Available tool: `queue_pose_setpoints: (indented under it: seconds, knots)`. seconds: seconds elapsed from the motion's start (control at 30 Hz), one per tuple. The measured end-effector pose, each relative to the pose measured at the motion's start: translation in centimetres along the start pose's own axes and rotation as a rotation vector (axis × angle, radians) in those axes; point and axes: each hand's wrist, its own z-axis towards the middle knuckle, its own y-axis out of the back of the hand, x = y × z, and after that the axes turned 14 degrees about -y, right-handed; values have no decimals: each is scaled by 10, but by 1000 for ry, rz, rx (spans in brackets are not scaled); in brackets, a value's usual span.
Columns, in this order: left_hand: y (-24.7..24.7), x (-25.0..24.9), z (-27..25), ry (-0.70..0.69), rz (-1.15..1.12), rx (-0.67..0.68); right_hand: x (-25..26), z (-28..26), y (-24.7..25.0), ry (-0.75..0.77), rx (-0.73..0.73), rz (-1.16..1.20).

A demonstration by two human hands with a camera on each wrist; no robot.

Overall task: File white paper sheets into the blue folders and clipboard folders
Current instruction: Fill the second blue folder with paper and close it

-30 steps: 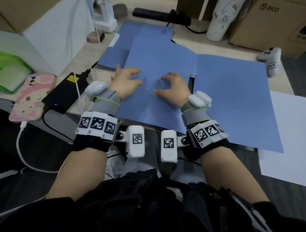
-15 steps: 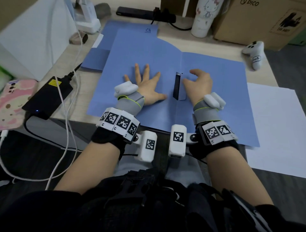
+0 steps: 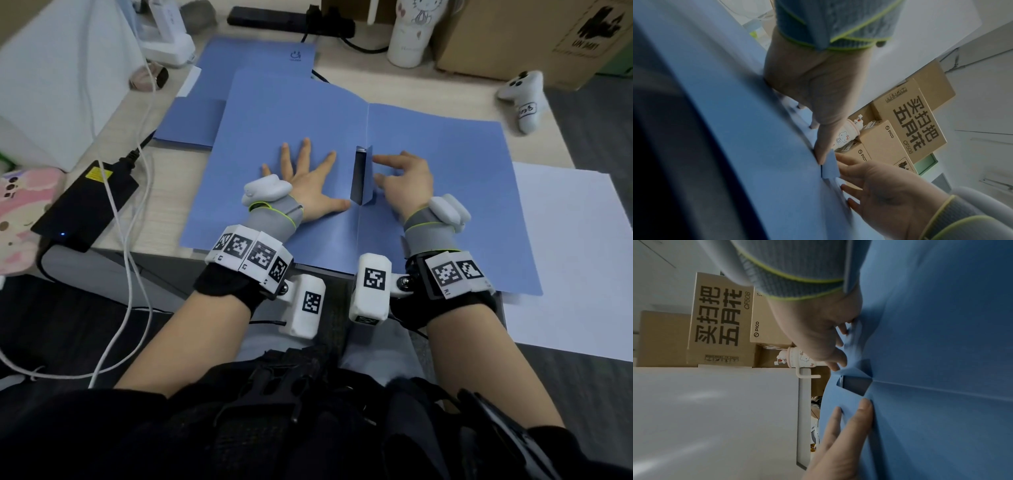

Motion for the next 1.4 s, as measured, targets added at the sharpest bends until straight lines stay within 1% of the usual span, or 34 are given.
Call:
queue_pose_setpoints:
  seconds: [0.13,0.27,0.33,0.47,0.57,0.67,0.8,0.87,0.97,1.03,1.13,1.27,1.33,1.4]
  knots:
    - [-1,0,0,-2,0,2,8,-3,-5,46,40,-166]
    - [-3,0,1,2,7,-2,9,-1,-8,36,66,-362]
    - [-3,0,1,6,18,-5,8,-2,-10,37,69,-413]
    - [-1,-2,1,14,30,-10,9,-3,-11,44,64,-443]
    - [3,-7,1,27,32,-7,11,-3,-6,62,72,-403]
    - [9,-20,3,15,46,-6,9,-4,5,93,87,-266]
    - [13,-50,7,-68,73,-20,1,-8,29,106,70,-30]
    - [13,-65,10,-115,82,-13,-5,-10,41,86,60,84]
    - [8,-89,15,-188,64,17,-20,-12,63,68,-19,178]
    - [0,-110,20,-243,55,33,-34,-12,82,30,-82,236]
    - [-16,-141,30,-318,27,82,-59,-11,111,-41,-218,241]
    - [-39,-178,45,-451,-70,101,-93,-13,150,-143,-432,67]
    - [-51,-194,52,-496,-150,84,-110,-14,167,-194,-492,-31]
    - [-61,-210,57,-514,-196,74,-125,-13,183,-250,-520,-178]
